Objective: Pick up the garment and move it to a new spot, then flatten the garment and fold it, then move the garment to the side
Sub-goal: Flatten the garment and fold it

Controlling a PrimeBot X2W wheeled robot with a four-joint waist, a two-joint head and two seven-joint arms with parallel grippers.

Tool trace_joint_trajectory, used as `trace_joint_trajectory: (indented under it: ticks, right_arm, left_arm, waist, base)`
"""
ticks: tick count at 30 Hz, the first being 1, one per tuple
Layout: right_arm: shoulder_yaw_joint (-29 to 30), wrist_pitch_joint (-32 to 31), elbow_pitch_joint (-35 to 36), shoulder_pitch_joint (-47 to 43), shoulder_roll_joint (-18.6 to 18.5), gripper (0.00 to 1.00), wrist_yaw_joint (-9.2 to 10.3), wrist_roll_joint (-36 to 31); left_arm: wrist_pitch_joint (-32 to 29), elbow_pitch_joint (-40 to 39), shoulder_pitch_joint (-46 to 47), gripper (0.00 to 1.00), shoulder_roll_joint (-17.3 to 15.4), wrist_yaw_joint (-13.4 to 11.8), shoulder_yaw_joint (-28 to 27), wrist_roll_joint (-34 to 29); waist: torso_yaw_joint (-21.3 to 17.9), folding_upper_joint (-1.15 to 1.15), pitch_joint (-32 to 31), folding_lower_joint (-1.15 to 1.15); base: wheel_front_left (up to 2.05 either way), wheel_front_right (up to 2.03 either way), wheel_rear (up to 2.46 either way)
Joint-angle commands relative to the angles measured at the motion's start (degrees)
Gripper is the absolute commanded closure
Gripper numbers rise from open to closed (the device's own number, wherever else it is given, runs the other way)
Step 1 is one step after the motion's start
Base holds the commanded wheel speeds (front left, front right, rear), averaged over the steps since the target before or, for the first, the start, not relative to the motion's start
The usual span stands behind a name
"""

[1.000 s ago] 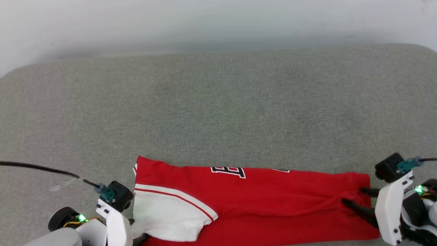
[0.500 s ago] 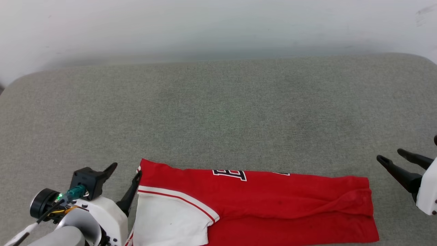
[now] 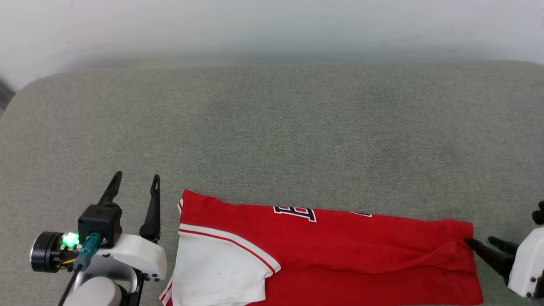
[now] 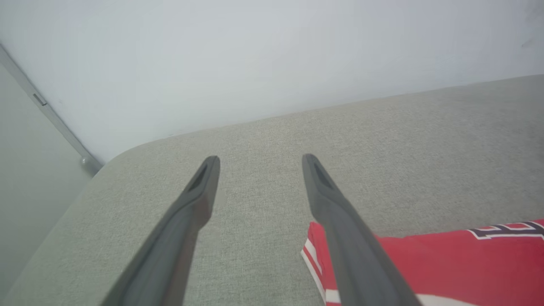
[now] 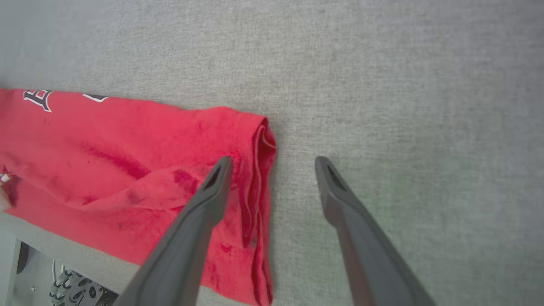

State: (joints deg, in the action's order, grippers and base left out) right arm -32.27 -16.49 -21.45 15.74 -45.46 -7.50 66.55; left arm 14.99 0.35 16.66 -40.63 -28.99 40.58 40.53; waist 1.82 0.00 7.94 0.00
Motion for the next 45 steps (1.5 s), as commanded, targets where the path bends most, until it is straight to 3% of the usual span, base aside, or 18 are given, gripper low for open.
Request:
trace_joint_trajectory:
  ticks: [1, 10, 18, 19, 20, 31, 39, 45]
  right_arm:
    - [0.19, -0.11, -0.47, -0.9, 0.57, 0.0, 0.02, 0.2]
    - [-3.22, -5.61, -0.35, -4.55, 6.31, 0.0, 0.02, 2.9]
    - [-5.19, -8.17, -0.69, -3.93, 9.92, 0.0, -0.07, 3.09]
    - [-5.22, -8.05, -0.34, -3.54, 10.08, 0.55, -0.07, 2.95]
    - [-5.02, -7.79, -0.13, -3.15, 10.03, 1.0, -0.07, 2.83]
    - [-0.06, -5.77, 1.1, -0.72, 3.76, 1.0, 0.04, 2.85]
    - [4.25, -7.9, -1.52, -3.49, -3.3, 1.0, 0.03, 2.56]
    - [7.02, -12.26, 2.25, -6.41, -4.04, 1.0, 0.02, 2.63]
  left_arm:
    - [0.24, -0.15, -1.18, 0.0, 0.97, -0.06, -1.52, -1.38]
    - [0.2, -0.59, -10.02, 0.0, 11.57, 3.03, -16.42, -15.03]
    - [0.21, -1.86, -14.27, 0.0, 19.64, 6.21, -23.76, -22.74]
    - [0.21, -2.08, -14.76, 0.0, 20.69, 6.55, -24.78, -23.88]
    - [0.21, -2.25, -15.3, 0.0, 21.78, 6.81, -25.89, -24.93]
    - [0.2, -2.45, -20.37, 0.0, 30.38, 11.55, -34.3, -32.91]
    - [0.2, -2.86, -23.38, 0.0, 33.27, 14.27, -36.98, -36.48]
    - [0.2, -3.12, -25.17, 0.0, 34.34, 15.66, -37.37, -37.92]
  waist:
    - [0.16, 0.0, 0.19, 0.0]
    - [1.07, 0.0, 1.13, 0.0]
    - [1.54, 0.0, 1.37, 0.0]
    - [1.6, 0.0, 1.32, 0.0]
    - [1.65, 0.0, 1.26, 0.0]
    - [1.27, 0.0, -1.82, 0.0]
    - [1.13, 0.0, -4.47, 0.0]
    - [0.98, 0.0, -6.03, 0.0]
  base:
    - [0.0, 0.0, 0.0]
    - [0.0, 0.0, 0.0]
    - [0.0, 0.0, 0.0]
    - [0.0, 0.0, 0.0]
    - [0.0, 0.0, 0.0]
    - [0.0, 0.0, 0.0]
    - [0.0, 0.0, 0.0]
    - [0.0, 0.0, 0.0]
